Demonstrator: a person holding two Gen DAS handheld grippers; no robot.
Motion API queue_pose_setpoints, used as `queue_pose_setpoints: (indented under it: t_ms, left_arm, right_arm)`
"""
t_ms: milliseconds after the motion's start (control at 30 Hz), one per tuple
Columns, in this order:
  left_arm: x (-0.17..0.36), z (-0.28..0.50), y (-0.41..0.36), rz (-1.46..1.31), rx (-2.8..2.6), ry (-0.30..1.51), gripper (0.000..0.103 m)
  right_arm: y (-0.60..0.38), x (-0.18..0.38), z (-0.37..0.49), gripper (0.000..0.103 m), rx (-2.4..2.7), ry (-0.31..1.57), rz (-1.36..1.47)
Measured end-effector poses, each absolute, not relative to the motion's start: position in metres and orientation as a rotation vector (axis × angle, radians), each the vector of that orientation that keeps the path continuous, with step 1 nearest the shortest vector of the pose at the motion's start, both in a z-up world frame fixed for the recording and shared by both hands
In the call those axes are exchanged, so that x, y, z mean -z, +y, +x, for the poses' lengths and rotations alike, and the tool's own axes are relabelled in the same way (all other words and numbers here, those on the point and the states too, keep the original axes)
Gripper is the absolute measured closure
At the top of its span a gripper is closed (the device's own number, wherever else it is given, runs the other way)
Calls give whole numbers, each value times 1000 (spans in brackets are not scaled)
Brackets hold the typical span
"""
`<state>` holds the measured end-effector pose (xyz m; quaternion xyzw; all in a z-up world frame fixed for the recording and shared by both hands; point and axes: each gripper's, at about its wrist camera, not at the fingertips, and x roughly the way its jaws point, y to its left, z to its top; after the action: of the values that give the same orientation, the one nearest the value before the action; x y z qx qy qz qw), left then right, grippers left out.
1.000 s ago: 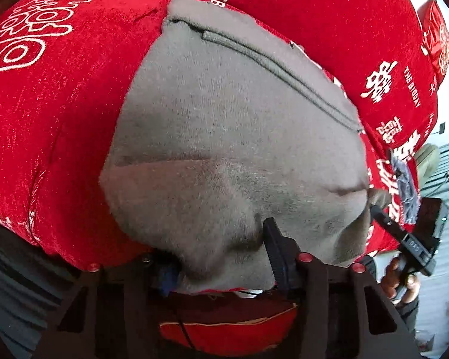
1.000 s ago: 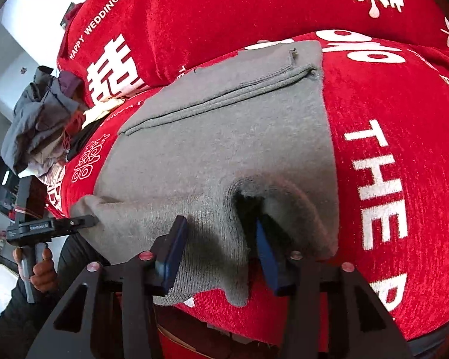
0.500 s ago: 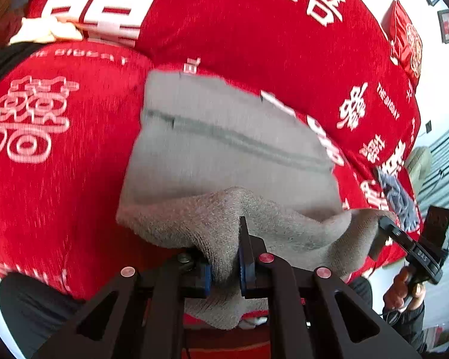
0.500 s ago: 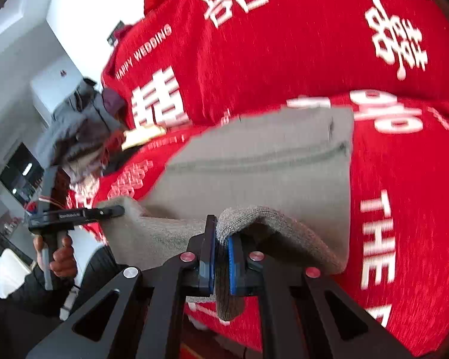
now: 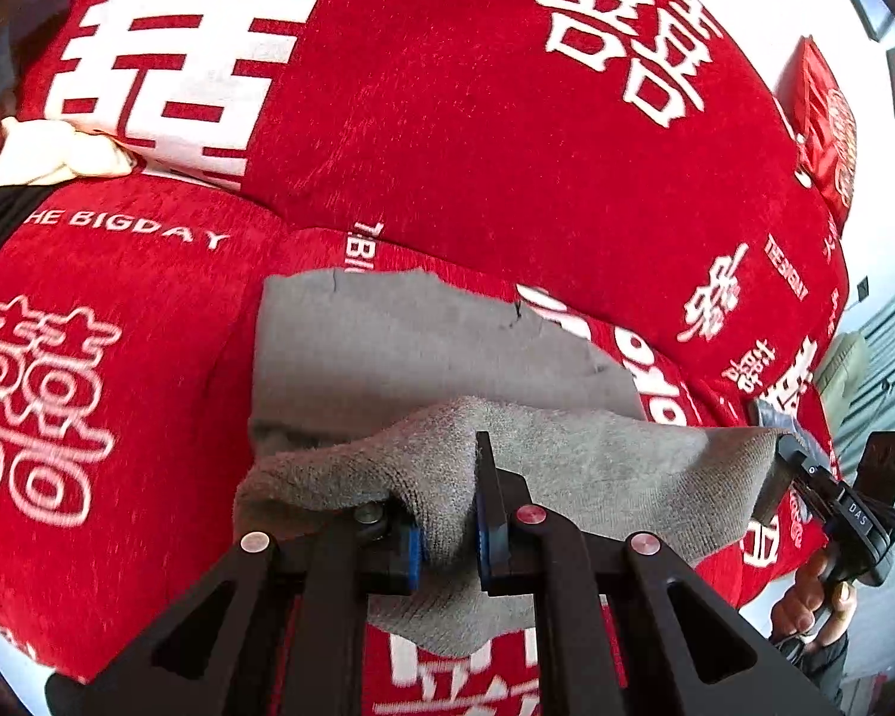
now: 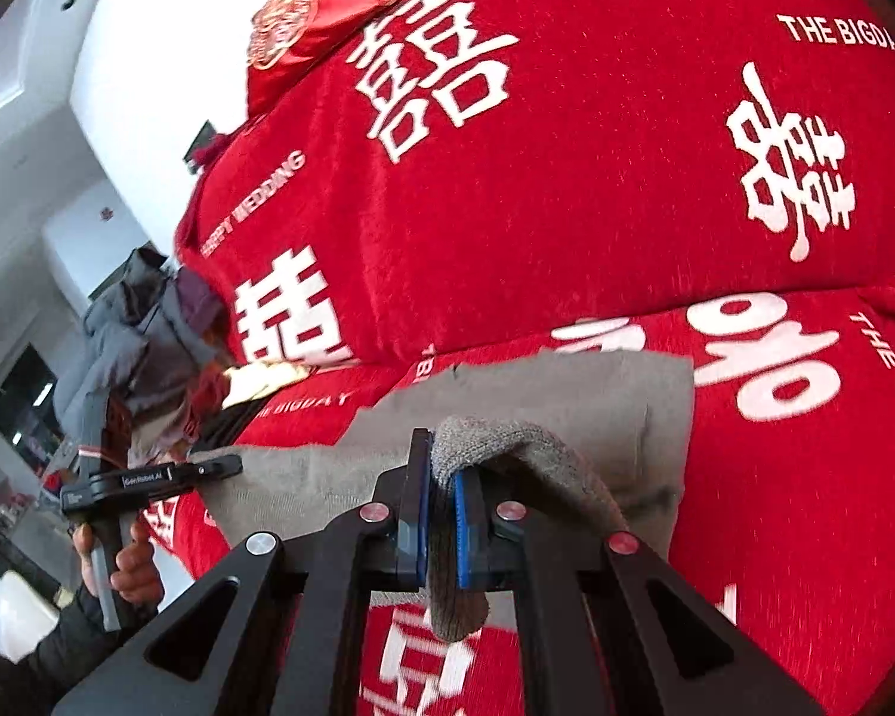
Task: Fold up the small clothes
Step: 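Lay the held hem onto the folded sweatshirt with both tools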
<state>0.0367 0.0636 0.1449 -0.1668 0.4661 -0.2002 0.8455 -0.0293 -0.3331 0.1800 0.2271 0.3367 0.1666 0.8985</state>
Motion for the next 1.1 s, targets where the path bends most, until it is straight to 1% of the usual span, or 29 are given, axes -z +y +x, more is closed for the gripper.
queue_pose_setpoints:
  t_ms: [133, 233, 333, 533, 600, 700, 733, 767, 800, 833, 867, 900, 1000, 1067, 1100]
  left_arm:
    - [-135, 75, 57, -356, 405, 1008, 89]
    - [-118, 108, 53, -362, 378, 1049, 89]
    - [-96, 135, 52, -390, 357, 1093, 89]
    - [-37, 181, 57, -496, 313, 1216, 89]
    - [-20, 188, 62, -570, 323, 1276, 88]
    - [-20, 183, 69, -600, 374, 1274, 88]
    - [-23, 181, 71, -605, 389, 1271, 88]
    - [-26, 177, 73, -612, 403, 1273, 80]
    - [-29, 172, 77, -622, 417, 1270, 46]
    - [-33, 166, 82, -634, 415, 1249, 6]
    - [-40, 156, 90, -647, 381, 1199, 0]
    - [-48, 146, 97, -652, 351, 1146, 0]
    - [-54, 134, 104, -654, 381, 1150, 0]
    - [-57, 122, 100, -644, 391, 1154, 0]
    - [-57, 117, 94, -614, 401, 1163, 0]
  right_arm:
    - [-336, -170, 16, 96, -319, 737, 474]
    - [-336, -151, 54, 96, -291, 791, 476]
    - [-336, -123, 88, 96, -258, 856, 477]
    - [-341, -62, 135, 96, -200, 982, 512]
    - [-346, -46, 144, 93, -197, 1024, 576]
    - [-355, -38, 145, 92, -208, 1046, 668]
    - [-357, -39, 142, 87, -210, 1045, 670]
    - [-357, -40, 140, 77, -210, 1047, 667]
    - [-358, -42, 135, 69, -212, 1049, 665]
    - [-358, -44, 130, 49, -217, 1044, 665]
    - [-358, -46, 124, 34, -220, 1032, 663]
    - [-357, -48, 118, 33, -219, 1019, 654]
    - [-354, -48, 108, 33, -236, 1019, 651]
    - [-350, -48, 105, 35, -248, 1021, 648]
    - [-347, -48, 105, 38, -254, 1021, 637]
